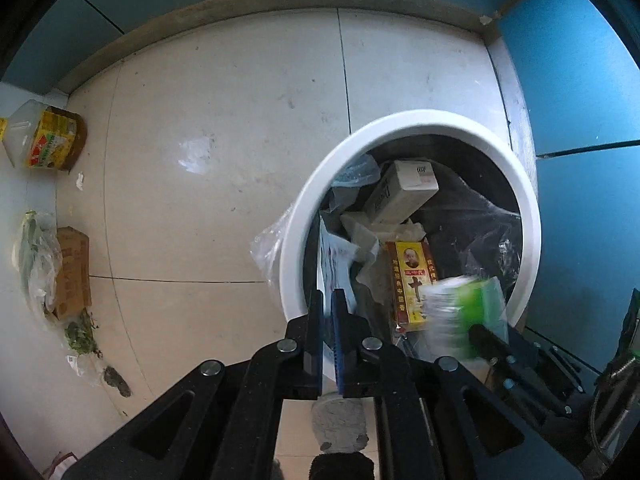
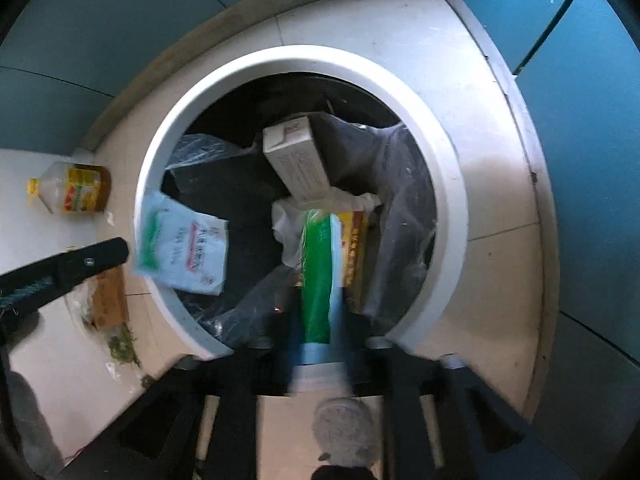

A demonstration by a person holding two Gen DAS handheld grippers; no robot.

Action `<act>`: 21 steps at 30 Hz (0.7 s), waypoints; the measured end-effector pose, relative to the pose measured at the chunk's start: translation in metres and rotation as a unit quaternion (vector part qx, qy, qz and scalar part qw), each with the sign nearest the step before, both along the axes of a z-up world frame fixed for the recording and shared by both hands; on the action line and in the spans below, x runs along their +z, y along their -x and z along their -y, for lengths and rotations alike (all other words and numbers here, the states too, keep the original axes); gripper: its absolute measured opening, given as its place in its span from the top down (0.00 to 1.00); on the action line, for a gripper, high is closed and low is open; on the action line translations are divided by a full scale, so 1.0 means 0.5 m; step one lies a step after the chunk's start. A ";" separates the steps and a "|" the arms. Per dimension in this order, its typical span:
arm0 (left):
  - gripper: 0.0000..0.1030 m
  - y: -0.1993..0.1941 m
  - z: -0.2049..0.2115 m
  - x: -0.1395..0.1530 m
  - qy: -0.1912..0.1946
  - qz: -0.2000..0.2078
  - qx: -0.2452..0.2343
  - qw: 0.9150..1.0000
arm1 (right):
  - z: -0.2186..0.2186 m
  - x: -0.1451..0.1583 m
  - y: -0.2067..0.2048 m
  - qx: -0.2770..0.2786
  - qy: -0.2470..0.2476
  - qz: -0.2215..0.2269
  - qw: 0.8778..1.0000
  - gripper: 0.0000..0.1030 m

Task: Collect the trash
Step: 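Carry sachet and green packet to the bin and open both tools, then raise both tools away from the bin and turn back to the counter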

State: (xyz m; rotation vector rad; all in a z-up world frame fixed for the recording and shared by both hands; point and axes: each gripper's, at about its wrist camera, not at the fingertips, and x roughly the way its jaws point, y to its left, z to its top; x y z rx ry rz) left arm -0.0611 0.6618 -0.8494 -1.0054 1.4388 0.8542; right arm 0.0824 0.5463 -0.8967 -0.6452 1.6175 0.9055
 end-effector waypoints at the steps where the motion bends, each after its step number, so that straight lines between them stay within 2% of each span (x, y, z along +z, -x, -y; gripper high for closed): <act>1: 0.95 -0.004 -0.001 0.001 -0.004 -0.003 0.000 1.000 | 0.002 0.005 -0.002 -0.003 0.001 0.000 1.000 0.45; 2: 0.90 -0.004 -0.002 0.000 -0.007 -0.003 0.000 1.000 | 0.004 0.011 -0.005 -0.003 0.004 0.002 1.000 0.40; 3: 0.61 -0.003 -0.002 0.004 -0.008 -0.002 0.000 1.000 | 0.003 0.016 -0.006 -0.003 0.004 0.008 1.000 0.39; 4: 0.36 -0.003 -0.004 0.005 -0.011 -0.003 0.001 1.000 | 0.005 0.025 -0.007 -0.002 0.004 0.012 1.000 0.35; 5: 0.00 0.000 -0.004 0.011 -0.019 -0.008 0.000 1.000 | 0.005 0.032 -0.008 -0.002 0.004 0.016 1.000 0.28; 6: 0.00 0.003 -0.003 0.021 -0.030 -0.009 0.000 1.000 | 0.006 0.040 -0.010 -0.001 0.005 0.021 1.000 0.23; 7: 0.00 0.005 -0.002 0.029 -0.036 -0.013 0.000 0.999 | 0.007 0.048 -0.010 0.001 0.006 0.026 1.000 0.11; 8: 0.00 0.009 -0.001 0.037 -0.039 -0.016 0.001 0.999 | 0.009 0.060 -0.009 0.005 0.006 0.032 0.999 0.03; 12: 0.00 0.025 0.011 0.086 -0.058 -0.026 0.005 0.998 | 0.023 0.120 -0.017 0.005 0.008 0.061 0.998 0.01; 15: 0.00 0.036 0.032 0.159 -0.084 -0.036 0.007 0.996 | 0.036 0.177 -0.021 0.004 0.006 0.082 0.997 0.01; 21: 0.00 0.056 0.087 0.321 -0.117 -0.040 0.004 0.992 | 0.072 0.357 -0.014 0.009 -0.012 0.110 0.994 0.01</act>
